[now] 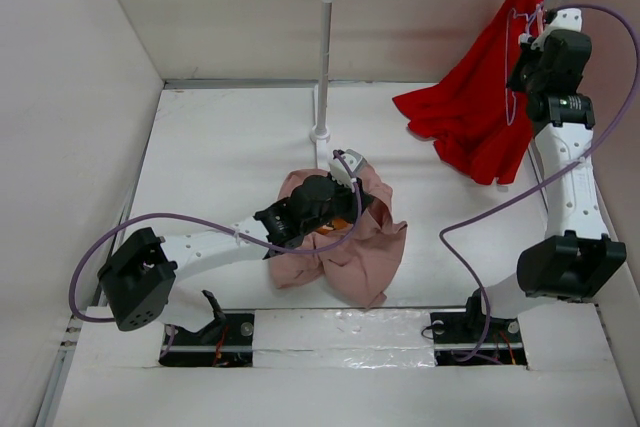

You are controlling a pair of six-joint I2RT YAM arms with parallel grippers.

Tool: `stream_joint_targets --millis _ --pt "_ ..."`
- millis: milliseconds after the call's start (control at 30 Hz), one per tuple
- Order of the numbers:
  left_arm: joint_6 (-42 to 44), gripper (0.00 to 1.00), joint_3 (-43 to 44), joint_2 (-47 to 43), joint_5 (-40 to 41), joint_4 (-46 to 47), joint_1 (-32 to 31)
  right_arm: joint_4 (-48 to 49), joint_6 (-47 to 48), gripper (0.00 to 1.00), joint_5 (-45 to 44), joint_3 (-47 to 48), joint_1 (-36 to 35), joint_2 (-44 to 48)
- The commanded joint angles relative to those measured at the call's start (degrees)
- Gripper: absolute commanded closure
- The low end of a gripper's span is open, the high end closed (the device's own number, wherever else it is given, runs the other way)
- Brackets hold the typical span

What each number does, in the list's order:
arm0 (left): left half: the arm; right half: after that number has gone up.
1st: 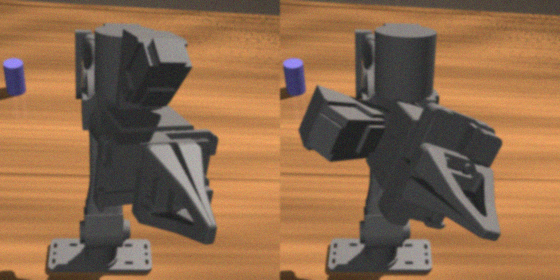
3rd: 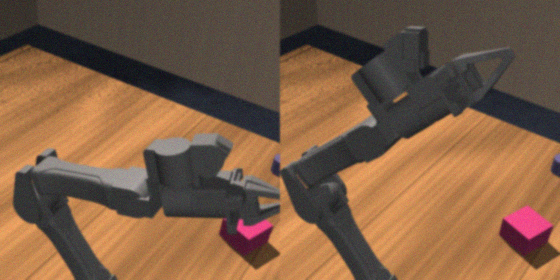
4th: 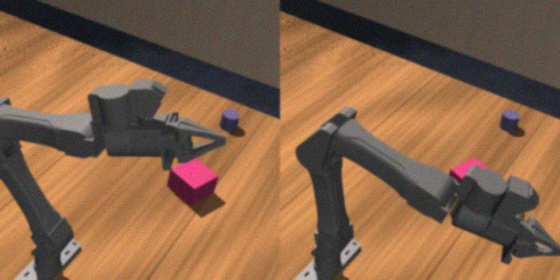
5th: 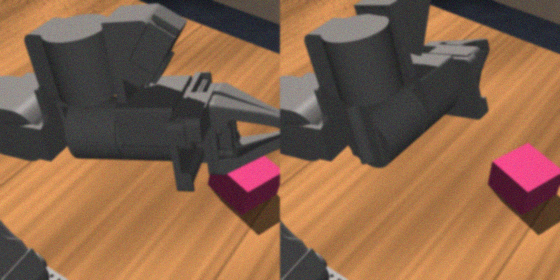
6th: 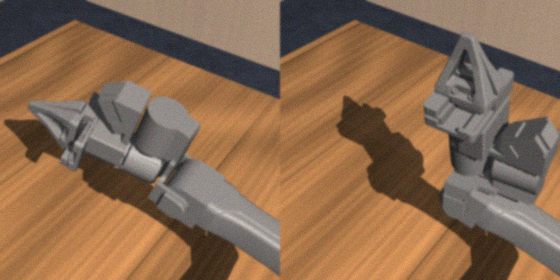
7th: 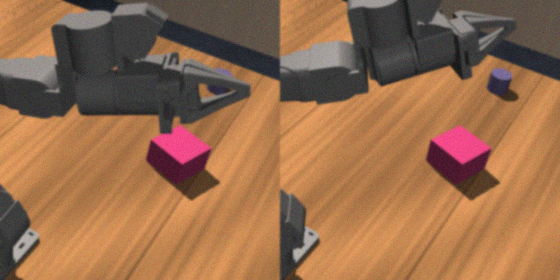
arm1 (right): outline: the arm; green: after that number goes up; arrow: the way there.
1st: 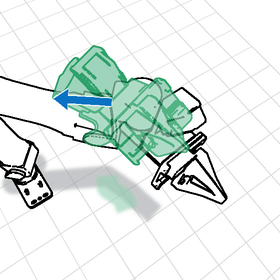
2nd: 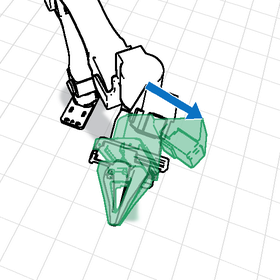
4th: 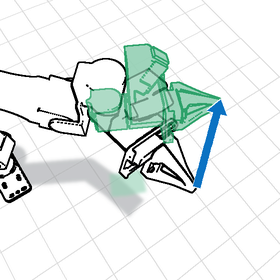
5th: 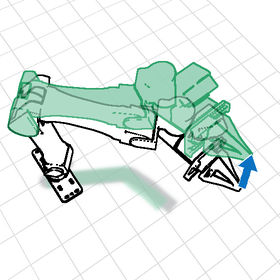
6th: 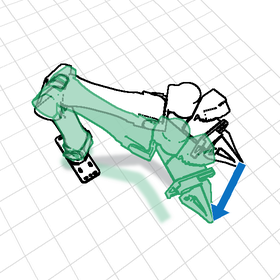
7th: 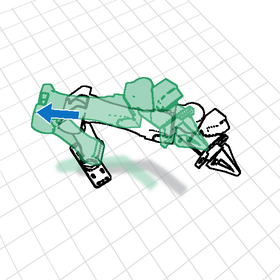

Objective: Place the t-shirt on the hanger
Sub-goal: Pick up the hanger from the clothesline.

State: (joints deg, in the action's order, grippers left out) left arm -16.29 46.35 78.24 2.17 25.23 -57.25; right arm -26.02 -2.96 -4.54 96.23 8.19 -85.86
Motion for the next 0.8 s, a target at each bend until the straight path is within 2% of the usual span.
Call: stream_joint_targets --millis 0,133,367,767 --pt "0.91 1.00 -0.47 -2.30 -0.77 3.86 0.04 3.08 0.41 0.98 -1.88 3.00 -0.19 0.61" --pt "1.00 1.00 -0.29 -1.77 -0.59 3.68 0.04 3.35 1.11 1.00 -3.02 4.67 -0.71 0.88" --pt "1.00 1.00 -0.56 -2.03 -0.59 3.94 0.04 3.43 2.26 1.00 0.30 7.84 -0.71 3.15" --pt "-0.40 1.00 -1.08 -1.42 -1.82 5.52 1.61 11.95 -1.60 1.00 9.45 -11.13 -2.47 14.67"
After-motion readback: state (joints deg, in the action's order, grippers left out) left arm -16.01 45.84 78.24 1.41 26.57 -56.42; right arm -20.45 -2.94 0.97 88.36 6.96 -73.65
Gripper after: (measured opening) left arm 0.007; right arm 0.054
